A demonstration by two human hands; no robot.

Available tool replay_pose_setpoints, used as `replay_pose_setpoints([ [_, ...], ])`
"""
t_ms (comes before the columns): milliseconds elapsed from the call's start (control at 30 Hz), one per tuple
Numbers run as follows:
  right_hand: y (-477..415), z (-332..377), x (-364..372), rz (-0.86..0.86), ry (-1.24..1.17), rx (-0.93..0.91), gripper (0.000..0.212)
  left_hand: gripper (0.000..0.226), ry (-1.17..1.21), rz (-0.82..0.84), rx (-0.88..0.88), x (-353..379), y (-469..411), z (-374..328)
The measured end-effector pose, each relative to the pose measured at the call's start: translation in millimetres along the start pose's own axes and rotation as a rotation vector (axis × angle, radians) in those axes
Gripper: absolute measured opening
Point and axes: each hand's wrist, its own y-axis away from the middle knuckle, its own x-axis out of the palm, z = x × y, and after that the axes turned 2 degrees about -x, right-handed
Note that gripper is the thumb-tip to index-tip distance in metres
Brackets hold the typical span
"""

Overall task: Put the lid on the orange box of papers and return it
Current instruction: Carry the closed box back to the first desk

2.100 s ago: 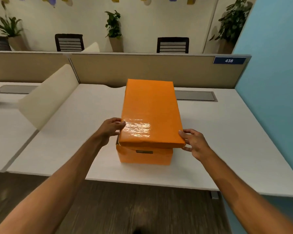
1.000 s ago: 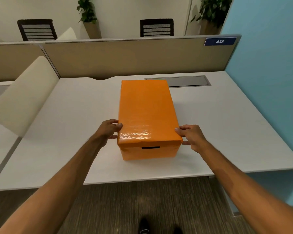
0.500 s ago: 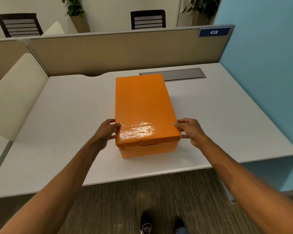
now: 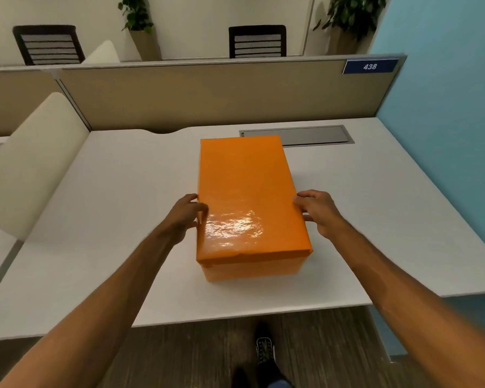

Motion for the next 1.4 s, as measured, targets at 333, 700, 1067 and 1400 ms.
replay_pose_setpoints([
  [333, -92, 40, 11, 0.043, 0.002, 0.008, 0.017, 0.040, -0.020, -0.076, -0.008, -1, -64, -46],
  [700, -183, 67, 23, 0.098, -0.060, 0.039, 0.029, 0.033, -0.015, -0.083, -0.020, 0, -128, -80],
  [1067, -209, 67, 28, 0.098, -0.048, 0.081, 0.033, 0.026, 0.083, -0.222, -0.011, -1, -150, -71],
  [1400, -212, 59, 32, 0.077, -0.040, 0.097, 0.023, 0.059, 0.021, -0.307, -0.032, 2, -158, -71],
])
